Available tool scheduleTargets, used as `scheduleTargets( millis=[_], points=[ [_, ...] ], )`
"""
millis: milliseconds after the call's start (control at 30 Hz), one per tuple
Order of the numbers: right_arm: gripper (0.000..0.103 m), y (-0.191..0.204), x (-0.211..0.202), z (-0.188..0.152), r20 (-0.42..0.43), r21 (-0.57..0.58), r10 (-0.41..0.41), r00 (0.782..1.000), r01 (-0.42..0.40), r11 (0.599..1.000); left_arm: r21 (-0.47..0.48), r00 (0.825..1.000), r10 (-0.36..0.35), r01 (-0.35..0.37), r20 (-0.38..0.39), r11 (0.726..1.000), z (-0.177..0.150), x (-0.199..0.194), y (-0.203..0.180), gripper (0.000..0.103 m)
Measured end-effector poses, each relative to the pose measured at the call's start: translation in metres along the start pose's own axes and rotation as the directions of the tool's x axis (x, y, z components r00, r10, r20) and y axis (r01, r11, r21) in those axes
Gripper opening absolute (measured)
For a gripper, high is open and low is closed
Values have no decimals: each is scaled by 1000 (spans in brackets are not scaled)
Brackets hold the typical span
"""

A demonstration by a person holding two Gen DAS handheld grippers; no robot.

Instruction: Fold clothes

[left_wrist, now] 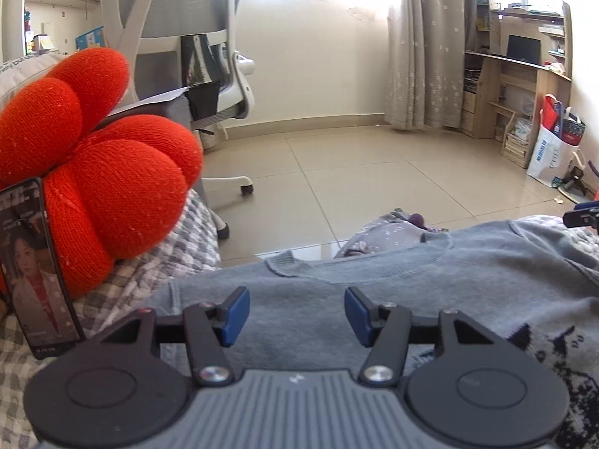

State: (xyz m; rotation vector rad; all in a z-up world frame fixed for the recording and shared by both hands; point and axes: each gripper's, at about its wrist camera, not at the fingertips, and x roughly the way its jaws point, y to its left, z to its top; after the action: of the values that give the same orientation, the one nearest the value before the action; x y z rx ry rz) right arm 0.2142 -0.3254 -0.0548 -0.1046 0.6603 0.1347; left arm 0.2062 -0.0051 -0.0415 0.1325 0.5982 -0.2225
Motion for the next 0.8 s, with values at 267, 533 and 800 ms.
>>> scheduleTargets(
  millis=[267,533,800],
  points=[
    [38,-33,-11,-18,-42,96,52,998,-48,994,-36,993,-114,114,2,993,-16,-9,-36,61],
    [9,-24,-9,-34,-107,24,122,987,-120,992,-84,989,-149,148,-9,985,-39,2,-50,62],
    [2,-18,-6,-13,-44,-186,-117,992,106,977,-95,988,-155,155,11,983,-48,2,-52,67]
  ],
)
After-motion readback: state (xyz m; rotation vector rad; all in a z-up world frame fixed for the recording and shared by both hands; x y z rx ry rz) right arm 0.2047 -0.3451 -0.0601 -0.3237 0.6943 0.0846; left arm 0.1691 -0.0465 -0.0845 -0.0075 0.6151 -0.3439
